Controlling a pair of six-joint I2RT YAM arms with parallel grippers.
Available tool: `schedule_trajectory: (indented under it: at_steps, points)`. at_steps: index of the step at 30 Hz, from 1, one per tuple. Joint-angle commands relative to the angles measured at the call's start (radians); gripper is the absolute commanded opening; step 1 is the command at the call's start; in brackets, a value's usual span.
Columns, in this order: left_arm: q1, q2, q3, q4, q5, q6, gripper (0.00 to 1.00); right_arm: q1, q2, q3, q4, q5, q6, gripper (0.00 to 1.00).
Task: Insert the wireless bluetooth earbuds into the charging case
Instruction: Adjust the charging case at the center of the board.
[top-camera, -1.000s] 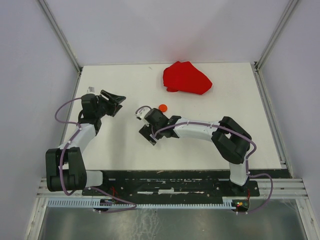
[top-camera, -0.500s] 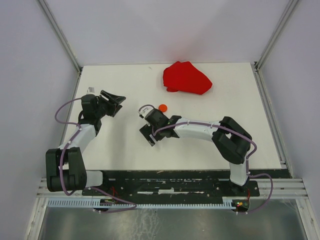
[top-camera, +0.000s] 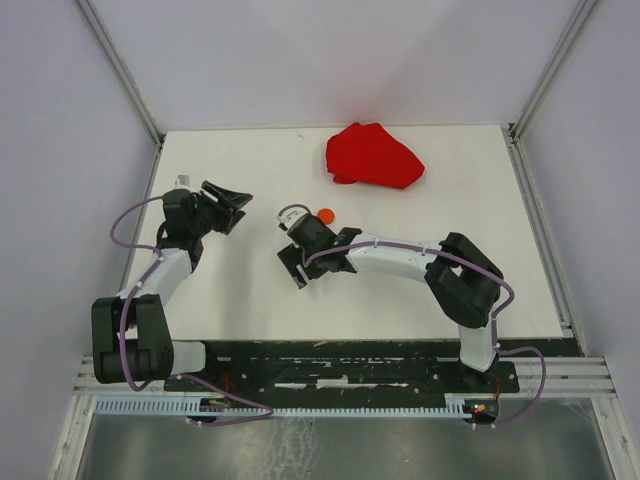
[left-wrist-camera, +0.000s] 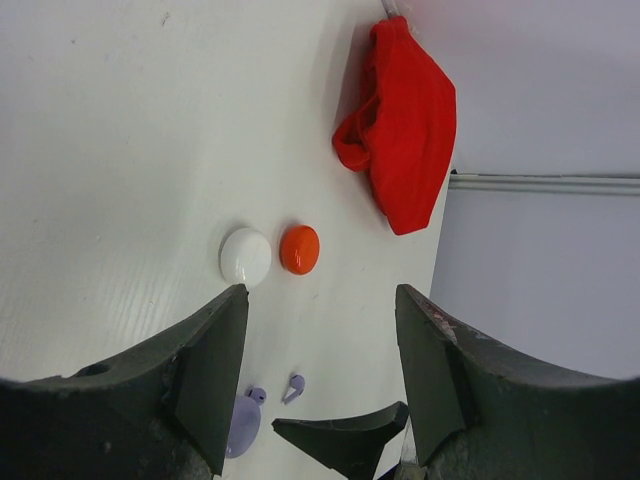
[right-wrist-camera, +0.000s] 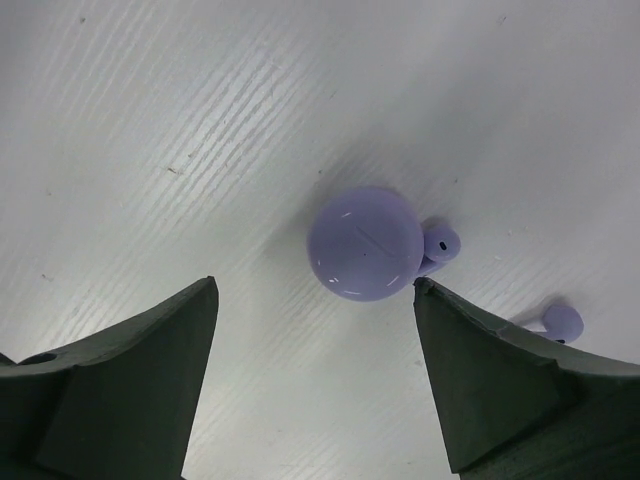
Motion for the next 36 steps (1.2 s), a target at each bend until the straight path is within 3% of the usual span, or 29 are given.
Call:
schedule_trajectory:
  at_steps: [1, 13, 36]
  points:
    - [0.007, -0.018, 0.007, 0.054, 0.028, -0.019, 0.67, -0.004, 0.017, 0.065, 0.003, 0.024, 0.03, 0.87]
    - [0.017, -0.02, 0.007, 0.056, 0.039, -0.02, 0.67, -0.011, 0.041, 0.11, -0.069, 0.098, 0.116, 0.8]
    - [0.029, -0.017, -0.008, 0.07, 0.058, -0.025, 0.67, -0.018, 0.096, 0.136, -0.088, 0.052, 0.158, 0.76]
